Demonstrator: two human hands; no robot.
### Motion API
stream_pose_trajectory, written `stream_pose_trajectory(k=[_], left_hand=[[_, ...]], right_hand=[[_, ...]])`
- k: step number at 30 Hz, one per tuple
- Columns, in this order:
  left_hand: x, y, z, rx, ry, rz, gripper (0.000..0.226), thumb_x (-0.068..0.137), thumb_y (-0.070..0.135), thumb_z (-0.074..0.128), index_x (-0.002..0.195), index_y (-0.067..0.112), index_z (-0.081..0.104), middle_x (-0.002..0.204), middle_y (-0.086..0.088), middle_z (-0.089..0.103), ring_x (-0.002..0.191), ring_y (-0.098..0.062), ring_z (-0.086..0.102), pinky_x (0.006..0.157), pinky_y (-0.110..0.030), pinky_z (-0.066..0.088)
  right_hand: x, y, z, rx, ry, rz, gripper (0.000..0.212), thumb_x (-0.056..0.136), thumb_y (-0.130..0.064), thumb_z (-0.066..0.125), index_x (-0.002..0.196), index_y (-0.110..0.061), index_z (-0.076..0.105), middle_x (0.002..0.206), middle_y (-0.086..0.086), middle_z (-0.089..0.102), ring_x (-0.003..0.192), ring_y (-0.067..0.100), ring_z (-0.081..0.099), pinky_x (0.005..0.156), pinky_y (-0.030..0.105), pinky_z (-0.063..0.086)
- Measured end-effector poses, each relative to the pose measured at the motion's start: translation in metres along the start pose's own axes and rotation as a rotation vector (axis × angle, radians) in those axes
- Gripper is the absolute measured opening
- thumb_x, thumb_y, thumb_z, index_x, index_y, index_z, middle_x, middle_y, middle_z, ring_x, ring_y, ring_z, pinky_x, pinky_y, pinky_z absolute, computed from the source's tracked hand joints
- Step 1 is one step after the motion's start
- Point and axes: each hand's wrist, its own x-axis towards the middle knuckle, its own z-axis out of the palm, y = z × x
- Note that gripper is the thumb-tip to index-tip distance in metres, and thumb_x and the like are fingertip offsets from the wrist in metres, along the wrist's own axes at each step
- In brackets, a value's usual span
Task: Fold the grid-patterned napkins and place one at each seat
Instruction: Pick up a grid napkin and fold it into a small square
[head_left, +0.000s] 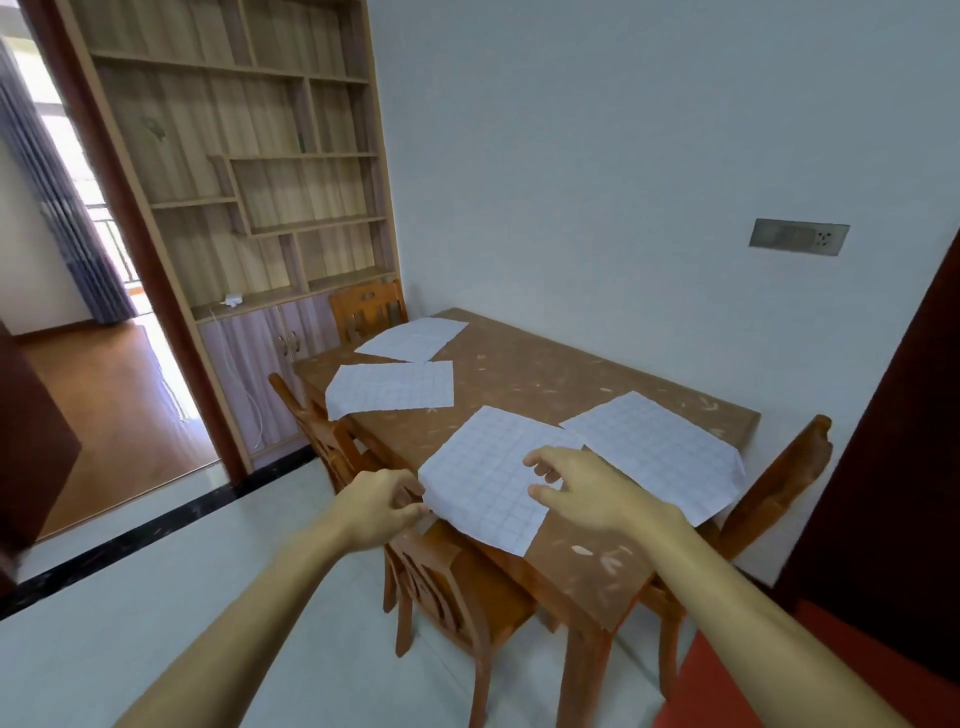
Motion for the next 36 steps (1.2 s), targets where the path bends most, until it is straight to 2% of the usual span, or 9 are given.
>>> stream_pose_trajectory(k=[6,12,16,19,29,36], left_hand=[[0.095,-0.010,0.003,0.009,-0.043,-0.042,0.037,0.097,0.041,0.058,0.128,0.022,0.061,0.128,0.001,0.065,0.109,-0.013,0.065,0.091,-0.026,0.057],[0.187,0.002,0.006,0.040,-0.102,-0.006,0.035,0.097,0.042,0.059,0.126,0.023,0.061,0.127,0.001,0.065,0.106,-0.013,0.065,0.092,-0.029,0.056],[0.232,0.006,0.016,0.051,-0.148,0.030,0.036,0.097,0.042,0.058,0.128,0.023,0.061,0.126,-0.001,0.066,0.105,-0.014,0.066,0.091,-0.029,0.055],[0.264,0.005,0.023,0.050,-0.186,0.055,0.036,0.097,0.043,0.057,0.127,0.024,0.061,0.126,0.000,0.066,0.104,-0.014,0.065,0.090,-0.028,0.053],[0.382,-0.037,0.029,0.028,-0.299,0.152,0.032,0.095,0.045,0.060,0.122,0.027,0.063,0.120,0.004,0.067,0.103,-0.013,0.064,0.093,-0.034,0.055],[0.463,-0.077,0.030,0.048,-0.385,0.237,0.030,0.096,0.043,0.060,0.120,0.027,0.063,0.116,0.006,0.067,0.102,-0.014,0.064,0.088,-0.030,0.055]], right_hand=[[0.078,0.046,-0.011,0.060,0.013,0.028,0.041,0.100,-0.031,0.055,0.140,-0.022,0.049,0.138,-0.003,0.055,0.120,0.011,0.055,0.100,0.029,0.046],[0.137,0.101,-0.023,0.085,0.022,0.090,0.039,0.099,-0.030,0.057,0.137,-0.022,0.052,0.134,-0.003,0.057,0.106,0.007,0.053,0.092,0.023,0.044],[0.167,0.126,-0.023,0.088,0.005,0.143,0.039,0.100,-0.026,0.057,0.137,-0.017,0.053,0.132,0.001,0.058,0.110,0.013,0.056,0.094,0.023,0.043],[0.189,0.143,-0.017,0.093,-0.002,0.178,0.038,0.099,-0.026,0.058,0.136,-0.018,0.054,0.131,0.002,0.059,0.104,0.010,0.054,0.093,0.022,0.043],[0.273,0.172,0.015,0.096,-0.014,0.345,0.038,0.098,-0.027,0.059,0.135,-0.018,0.054,0.127,0.003,0.063,0.102,0.011,0.057,0.095,0.025,0.047],[0.326,0.176,0.034,0.113,-0.006,0.490,0.039,0.099,-0.032,0.058,0.136,-0.022,0.053,0.126,-0.001,0.063,0.109,0.014,0.061,0.098,0.033,0.051]])
